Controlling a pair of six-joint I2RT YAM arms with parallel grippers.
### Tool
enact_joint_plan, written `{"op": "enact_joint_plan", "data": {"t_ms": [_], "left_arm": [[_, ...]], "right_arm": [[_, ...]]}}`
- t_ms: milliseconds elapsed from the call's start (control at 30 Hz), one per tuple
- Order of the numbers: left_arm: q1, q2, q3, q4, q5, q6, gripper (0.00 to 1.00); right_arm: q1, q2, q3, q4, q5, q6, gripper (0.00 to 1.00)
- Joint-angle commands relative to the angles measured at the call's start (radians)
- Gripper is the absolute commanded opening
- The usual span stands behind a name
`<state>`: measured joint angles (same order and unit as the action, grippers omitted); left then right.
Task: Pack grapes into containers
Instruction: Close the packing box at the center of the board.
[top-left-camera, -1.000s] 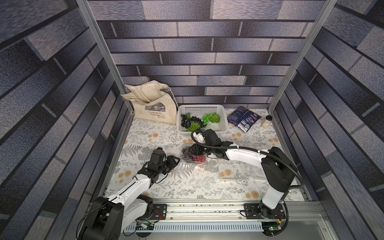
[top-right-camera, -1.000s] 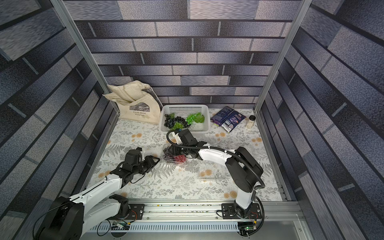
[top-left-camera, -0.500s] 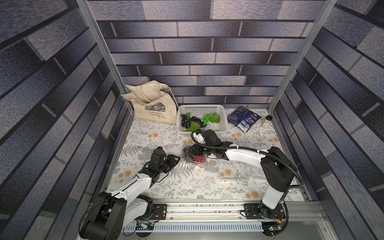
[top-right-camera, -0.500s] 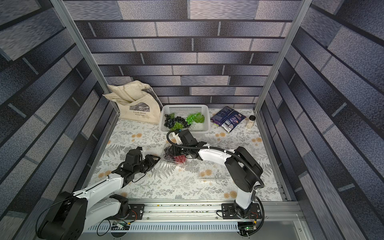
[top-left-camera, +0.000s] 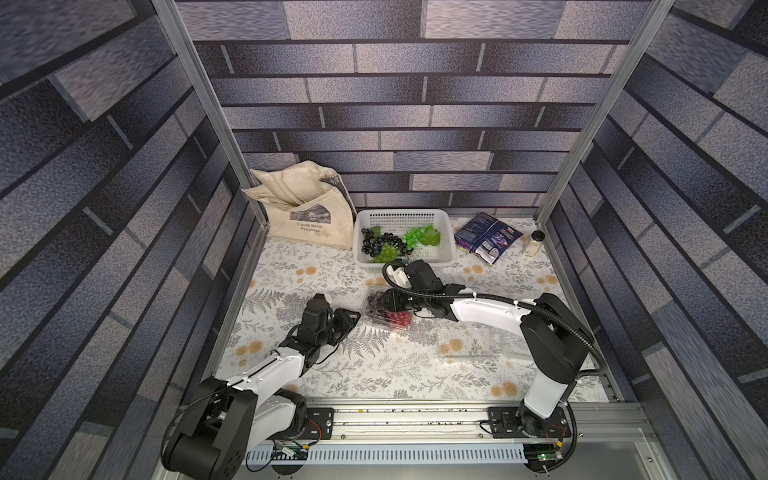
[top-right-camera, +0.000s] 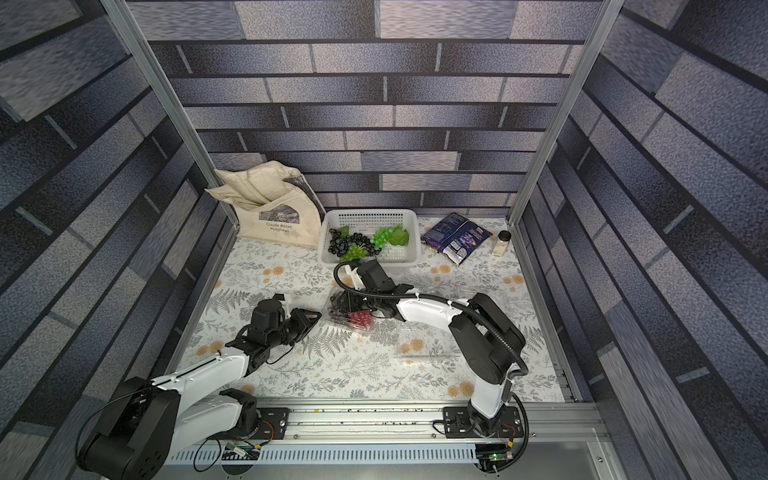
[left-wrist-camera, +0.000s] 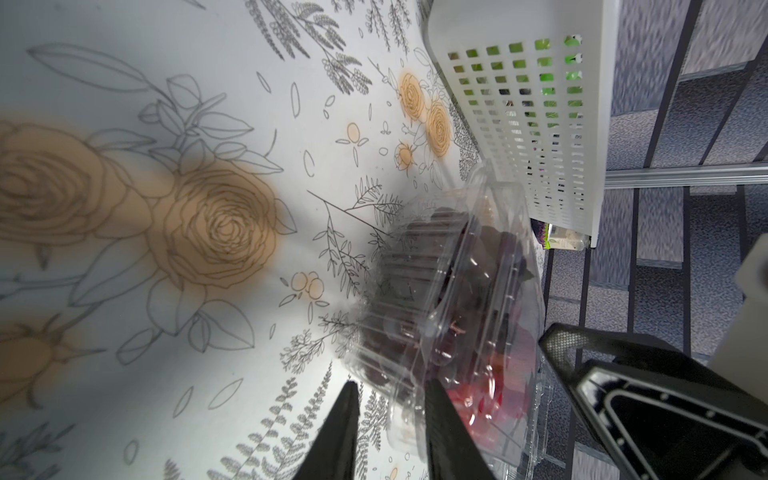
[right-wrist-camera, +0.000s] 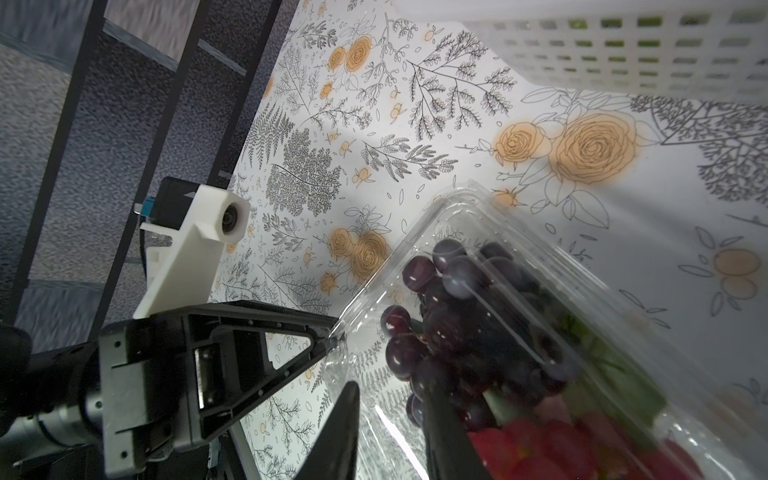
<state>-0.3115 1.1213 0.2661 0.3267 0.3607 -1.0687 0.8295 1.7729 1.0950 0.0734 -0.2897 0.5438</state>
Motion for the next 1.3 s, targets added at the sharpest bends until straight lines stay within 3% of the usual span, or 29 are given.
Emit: {"op": "enact_joint_plan", "data": {"t_ms": [0,1267], "left_arm": [[-0.008,-0.014,-0.024,-0.009,-0.028,-0.023,0.29],[-0.098,0.013,-0.138,0.216,-0.171,-0.172,0.22]], "right_arm": [[0.008,0.007,-0.019,0.033,-0.004,0.013,0.28],[0.008,-0.003,-0.069,0.058,0.001,0.028,0.27]]}}
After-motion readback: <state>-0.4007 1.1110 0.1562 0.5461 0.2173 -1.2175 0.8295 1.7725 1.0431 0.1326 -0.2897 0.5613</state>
